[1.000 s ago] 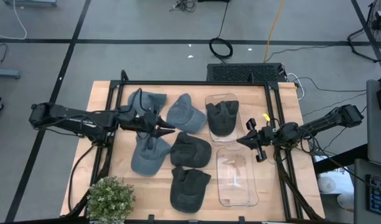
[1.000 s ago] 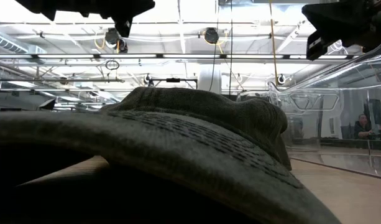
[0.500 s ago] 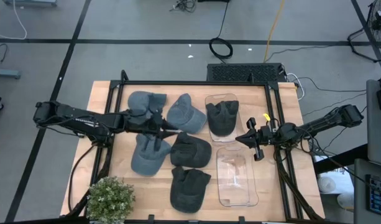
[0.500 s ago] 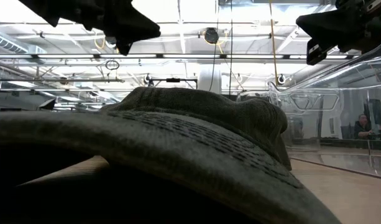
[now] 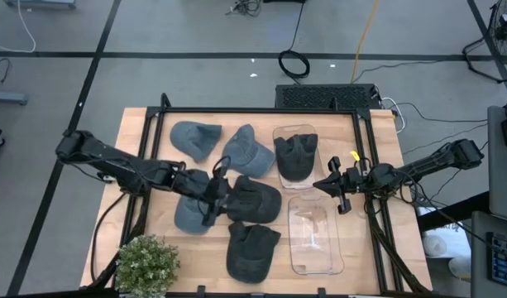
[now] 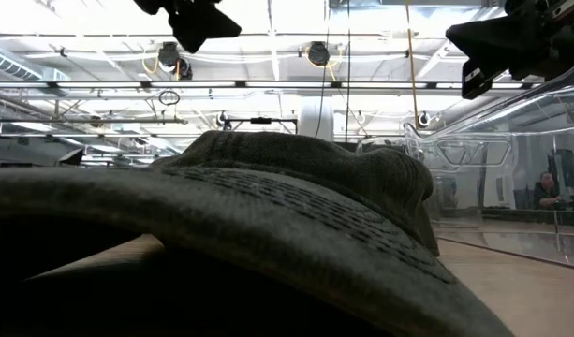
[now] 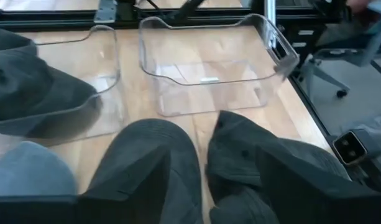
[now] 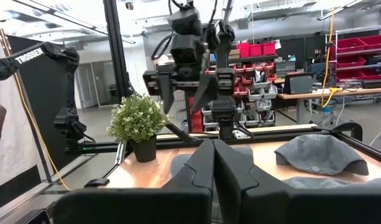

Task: Pick & Place hat
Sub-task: Put the top black cap into the top transparent bin

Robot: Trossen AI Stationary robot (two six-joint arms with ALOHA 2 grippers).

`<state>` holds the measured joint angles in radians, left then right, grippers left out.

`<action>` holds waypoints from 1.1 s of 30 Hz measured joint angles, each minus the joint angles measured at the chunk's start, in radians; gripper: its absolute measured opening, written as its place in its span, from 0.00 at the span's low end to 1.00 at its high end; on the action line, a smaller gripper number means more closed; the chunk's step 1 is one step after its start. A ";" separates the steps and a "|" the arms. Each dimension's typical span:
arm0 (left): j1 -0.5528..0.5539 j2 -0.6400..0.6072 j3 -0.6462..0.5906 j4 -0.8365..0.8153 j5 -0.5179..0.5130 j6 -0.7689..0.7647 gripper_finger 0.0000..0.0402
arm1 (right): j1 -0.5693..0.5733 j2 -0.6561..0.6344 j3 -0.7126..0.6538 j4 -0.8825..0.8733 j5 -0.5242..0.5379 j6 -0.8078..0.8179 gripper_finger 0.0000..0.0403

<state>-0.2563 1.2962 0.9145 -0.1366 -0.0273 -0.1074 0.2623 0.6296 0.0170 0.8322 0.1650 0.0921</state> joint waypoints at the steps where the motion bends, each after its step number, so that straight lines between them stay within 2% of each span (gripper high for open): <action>1: -0.007 0.005 0.000 0.001 0.000 0.000 0.62 | 0.000 0.000 0.000 0.000 0.001 0.000 0.00; 8: -0.029 0.051 0.001 0.002 0.000 -0.046 0.63 | 0.000 0.000 0.000 -0.007 0.018 0.000 0.00; 15: -0.059 0.108 0.037 -0.109 0.022 -0.132 0.63 | 0.000 0.000 0.000 -0.009 0.018 0.000 0.00; 19: -0.085 0.150 0.090 -0.182 0.017 -0.116 0.63 | 0.000 0.000 0.000 -0.008 0.018 0.000 0.00; 26: -0.122 0.183 0.089 -0.234 0.014 -0.112 0.63 | 0.000 0.000 0.000 -0.016 0.018 0.009 0.00; 30: -0.121 0.201 0.085 -0.236 -0.007 -0.124 0.63 | 0.000 0.000 0.000 -0.015 0.019 0.003 0.00; 33: -0.116 0.233 0.087 -0.239 -0.074 -0.078 0.63 | 0.000 0.000 0.000 -0.015 0.021 0.002 0.00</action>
<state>-0.3727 1.5294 1.0013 -0.3761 -0.1008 -0.1849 0.2625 0.6292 0.0167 0.8176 0.1857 0.0937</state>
